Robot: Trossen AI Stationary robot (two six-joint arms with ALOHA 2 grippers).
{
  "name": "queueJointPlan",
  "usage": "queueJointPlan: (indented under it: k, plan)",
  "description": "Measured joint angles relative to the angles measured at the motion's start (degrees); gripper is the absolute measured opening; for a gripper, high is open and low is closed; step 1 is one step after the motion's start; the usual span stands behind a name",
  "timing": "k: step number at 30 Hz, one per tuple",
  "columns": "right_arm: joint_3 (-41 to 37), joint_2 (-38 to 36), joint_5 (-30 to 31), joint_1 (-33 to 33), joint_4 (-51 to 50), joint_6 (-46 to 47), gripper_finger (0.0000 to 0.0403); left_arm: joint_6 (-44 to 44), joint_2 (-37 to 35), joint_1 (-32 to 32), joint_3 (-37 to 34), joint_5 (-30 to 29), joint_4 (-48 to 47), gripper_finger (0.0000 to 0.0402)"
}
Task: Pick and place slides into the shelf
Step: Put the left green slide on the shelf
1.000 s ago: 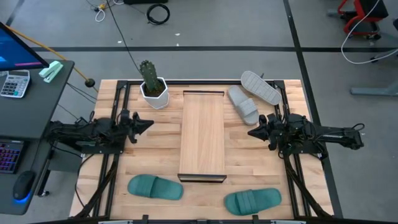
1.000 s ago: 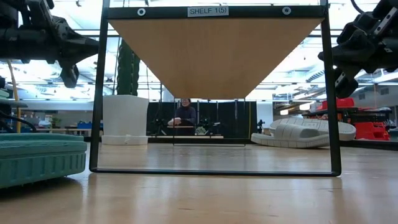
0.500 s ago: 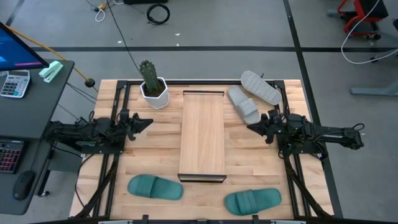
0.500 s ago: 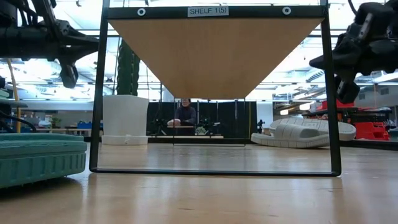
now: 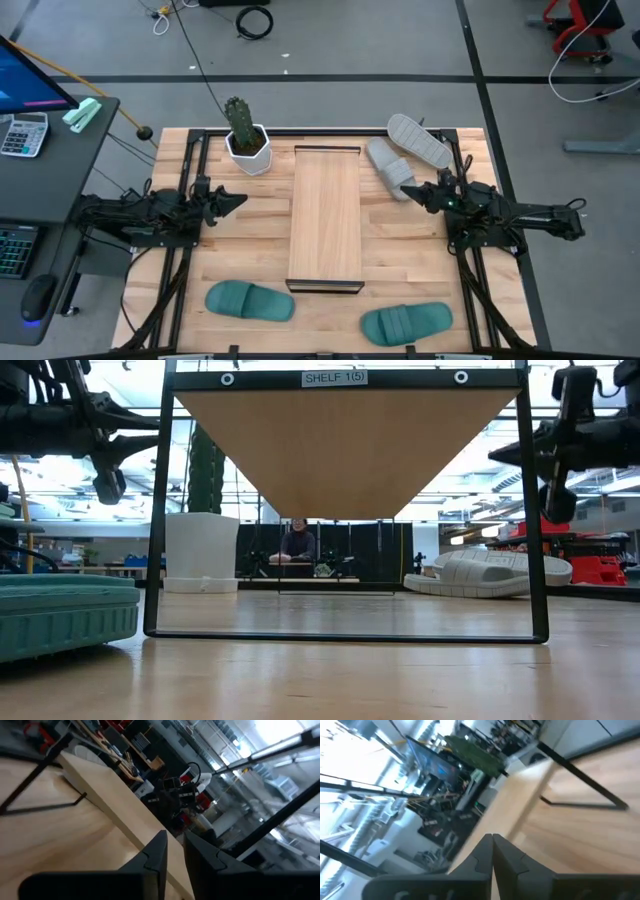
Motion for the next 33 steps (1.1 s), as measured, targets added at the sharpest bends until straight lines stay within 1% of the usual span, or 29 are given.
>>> queueJointPlan:
  k: [2, 5, 7, 12, 17, 22, 26, 30, 33]
  plan:
    - [1.3, 0.0, 0.6, 0.0, -0.9, -0.5, 0.0018, 0.2, 0.0, 0.0, 0.2, 0.0, -0.1, 0.0086]
    - [3.6, 0.1, 1.4, 0.0, -2.2, -0.7, 0.0018, 3.8, 0.4, 0.0, 1.8, -0.4, -0.4, 0.0101]
    - [5.3, 0.1, 1.9, 0.0, -2.7, -0.4, 0.0018, 5.7, 1.2, 0.0, 3.6, -1.7, -0.1, 0.0108]
    - [11.6, 1.1, 1.9, 0.0, -7.3, -4.2, 0.0018, 8.3, 6.1, 0.0, 8.7, -3.1, -0.1, 0.0116]
    - [18.2, 4.0, 1.9, 0.0, -12.3, -6.6, 0.0018, 8.5, 14.2, 0.0, 14.3, -3.0, -0.3, 0.0113]
    - [25.3, 8.6, 3.1, 0.0, -17.0, -12.2, 0.0018, 13.2, 24.5, 0.0, 20.6, -2.3, -0.3, 0.0112]
    - [31.5, 12.8, 4.2, -0.8, -20.2, -16.8, 0.0018, 14.4, 32.3, 0.0, 25.3, 0.9, -0.4, 0.0122]
    - [38.0, 17.0, 4.3, -2.8, -24.3, -19.9, 0.002, 14.0, 38.5, -0.3, 29.9, 5.3, -0.3, 0.0132]
    - [43.1, 20.2, 4.3, -4.6, -28.3, -21.9, 0.0025, 15.7, 42.2, -1.4, 33.5, 5.6, -0.4, 0.0137]
